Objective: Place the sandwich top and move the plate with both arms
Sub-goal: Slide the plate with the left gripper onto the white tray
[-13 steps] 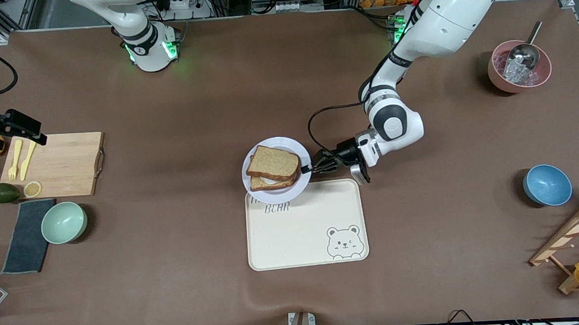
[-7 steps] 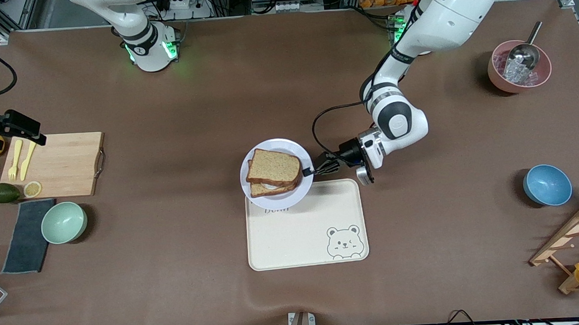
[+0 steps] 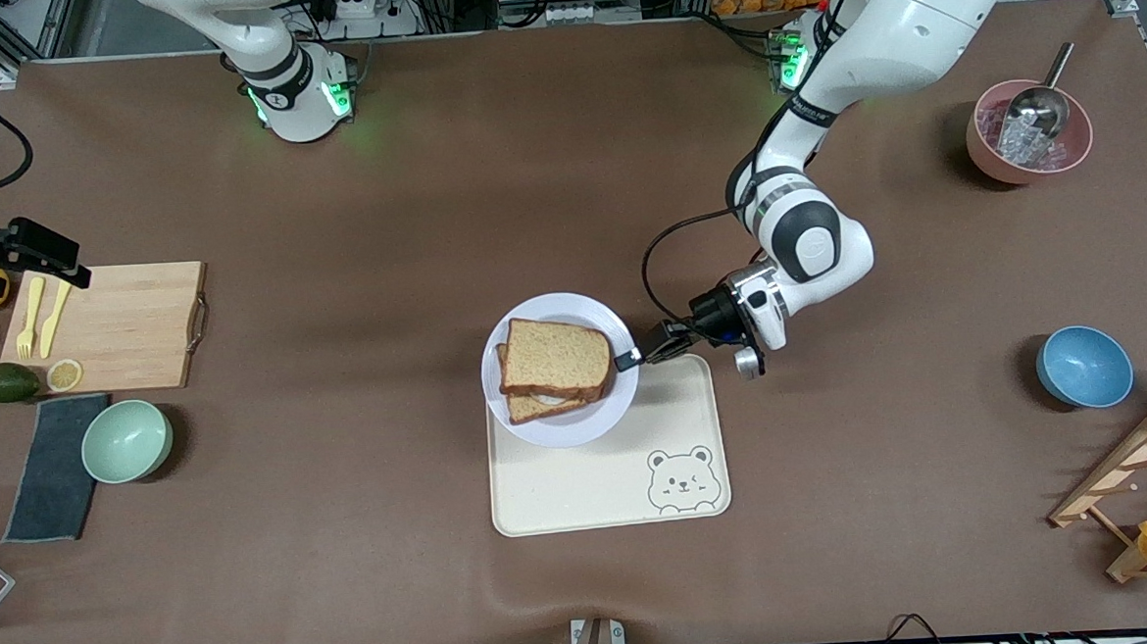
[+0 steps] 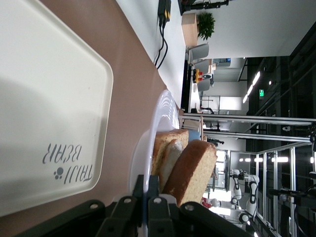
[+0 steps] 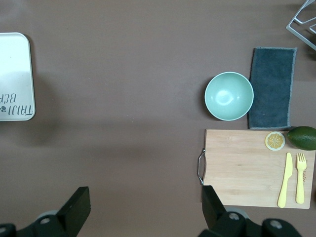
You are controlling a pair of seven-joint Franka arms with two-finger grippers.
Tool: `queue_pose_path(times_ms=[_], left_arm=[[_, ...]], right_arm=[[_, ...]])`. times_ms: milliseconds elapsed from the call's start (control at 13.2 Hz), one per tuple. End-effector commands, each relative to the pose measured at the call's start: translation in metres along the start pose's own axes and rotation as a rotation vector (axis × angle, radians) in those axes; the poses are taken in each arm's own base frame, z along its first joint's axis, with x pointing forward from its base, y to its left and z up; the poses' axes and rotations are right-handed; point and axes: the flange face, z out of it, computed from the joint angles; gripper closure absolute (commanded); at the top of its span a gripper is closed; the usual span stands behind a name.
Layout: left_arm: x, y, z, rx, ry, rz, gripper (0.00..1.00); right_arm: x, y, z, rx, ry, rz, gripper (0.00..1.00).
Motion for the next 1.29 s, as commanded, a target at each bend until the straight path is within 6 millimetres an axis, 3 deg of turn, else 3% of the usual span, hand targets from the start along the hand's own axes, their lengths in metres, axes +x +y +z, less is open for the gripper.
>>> queue_pose_path(times_ms=[0, 380, 608, 911, 1215], left_arm=[[0.024, 0.011, -0.01, -0.027, 0.048, -0.022, 1.0], [0.074, -0.028, -0.026, 0.012, 0.061, 0.011, 1.0], [0.078, -0.062, -0.015, 0.041, 0.03, 0.032, 1.0], [0.064, -0.103, -0.002, 0.071, -0.006, 0.047, 1.0], [0.069, -0.119, 0.004, 0.07, -0.003, 0.072, 1.0]], right_arm=[[0.002, 0.002, -0.003, -0.014, -0.006, 0.015, 0.0], [0.001, 0.006, -0.002, -0.015, -0.007, 0.023, 0.0], [0.001, 0.006, -0.001, -0.014, -0.01, 0.025, 0.0], [0.001, 0.008, 0.001, -0.014, -0.018, 0.028, 0.0], [0.001, 0.011, 0.002, -0.003, -0.018, 0.036, 0.0]])
